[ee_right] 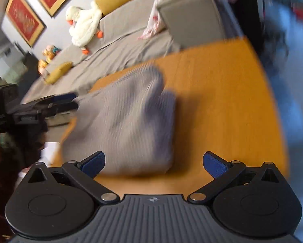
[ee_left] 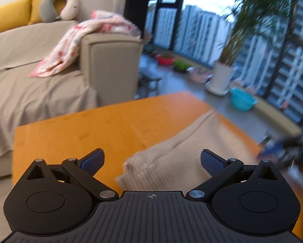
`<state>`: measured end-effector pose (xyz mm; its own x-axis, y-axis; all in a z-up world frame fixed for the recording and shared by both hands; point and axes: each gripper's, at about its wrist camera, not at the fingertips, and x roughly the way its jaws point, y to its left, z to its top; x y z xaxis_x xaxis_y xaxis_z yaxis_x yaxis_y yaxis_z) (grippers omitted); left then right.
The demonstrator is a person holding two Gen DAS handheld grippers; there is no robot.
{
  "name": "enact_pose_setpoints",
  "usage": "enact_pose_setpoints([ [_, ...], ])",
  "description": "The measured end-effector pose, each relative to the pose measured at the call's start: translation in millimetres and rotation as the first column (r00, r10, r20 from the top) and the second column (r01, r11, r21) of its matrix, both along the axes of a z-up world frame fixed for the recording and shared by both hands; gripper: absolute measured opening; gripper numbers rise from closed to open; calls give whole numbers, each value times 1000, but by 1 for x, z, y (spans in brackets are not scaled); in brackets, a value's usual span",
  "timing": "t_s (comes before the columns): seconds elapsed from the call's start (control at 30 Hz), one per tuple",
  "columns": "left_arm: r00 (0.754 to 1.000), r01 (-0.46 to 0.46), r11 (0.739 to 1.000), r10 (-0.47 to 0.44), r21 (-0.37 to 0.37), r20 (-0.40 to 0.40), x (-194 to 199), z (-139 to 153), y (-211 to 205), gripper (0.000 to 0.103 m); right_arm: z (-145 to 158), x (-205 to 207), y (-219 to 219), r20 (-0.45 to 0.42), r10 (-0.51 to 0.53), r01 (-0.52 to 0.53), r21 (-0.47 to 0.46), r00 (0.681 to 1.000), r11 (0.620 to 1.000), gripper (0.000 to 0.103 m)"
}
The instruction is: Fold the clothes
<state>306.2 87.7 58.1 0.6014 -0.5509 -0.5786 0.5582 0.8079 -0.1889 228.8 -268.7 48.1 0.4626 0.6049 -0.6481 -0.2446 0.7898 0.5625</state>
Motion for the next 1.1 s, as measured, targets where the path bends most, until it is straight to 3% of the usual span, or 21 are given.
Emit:
enact_pose_setpoints([
  [0.1, 999, 18, 998, -21, -60, -45, 7, -4, -2, 103, -16, 1, 20, -52, 53, -47, 105, 997, 993, 101],
  [0.17, 997, 0, 999, -4, -50, -73, 13, -11, -6, 103, -24, 10, 31, -69, 52, -42, 135, 996, 990, 77],
  [0.23, 996, -10, 999, 7, -41, -89, 14, -16, -6, 103, -30, 24, 33, -102, 34, -17, 164, 994, 986, 66],
  [0.3, 996, -16, 999, 13, -31, -89, 11, -16, -3, 103, -35, 40, 28, -123, -1, 22, 168, 992, 986, 63],
  [0.4, 996, -24, 999, 22, -30, -85, 8, -14, 3, 103, -23, 55, 21, 12, -117, 116, 51, 993, 992, 63],
  [0.47, 996, -34, 999, 31, -30, -86, 8, -14, 6, 103, -12, 60, 19, 112, -204, 210, -36, 972, 977, 63],
  [0.5, 995, -41, 999, 38, -28, -89, 9, -16, 5, 103, -10, 61, 18, 123, -222, 227, -34, 967, 973, 63],
  [0.6, 993, -48, 998, 44, -33, -111, 17, -24, 0, 103, -13, 60, 16, 105, -225, 223, 26, 969, 974, 79],
  [0.77, 986, -19, 999, 12, -44, -169, 26, -46, -21, 103, -22, 51, 16, 98, -199, 200, 7, 975, 980, 85],
  [0.97, 986, 10, 998, -21, -66, -165, -5, -49, -36, 103, -21, 49, 0, 111, -227, 234, -48, 967, 971, 101],
  [1.1, 985, 68, 995, -78, -71, -155, -47, -52, -55, 103, -20, 48, -11, 117, -251, 261, -81, 961, 962, 103],
])
